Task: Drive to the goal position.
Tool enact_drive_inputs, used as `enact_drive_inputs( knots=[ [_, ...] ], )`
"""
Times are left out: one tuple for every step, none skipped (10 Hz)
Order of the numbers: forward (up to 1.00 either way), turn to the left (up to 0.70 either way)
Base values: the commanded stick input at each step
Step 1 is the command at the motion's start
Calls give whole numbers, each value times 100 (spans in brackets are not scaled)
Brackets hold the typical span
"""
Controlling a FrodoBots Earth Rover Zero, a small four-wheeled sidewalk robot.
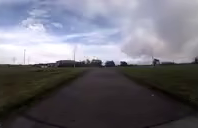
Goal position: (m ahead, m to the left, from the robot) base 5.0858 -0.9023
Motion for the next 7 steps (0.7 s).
enact_drive_inputs(
  knots=[
    [100,0],
    [100,0],
    [100,0],
    [100,0],
    [100,0],
    [100,0],
    [100,0]
  ],
)
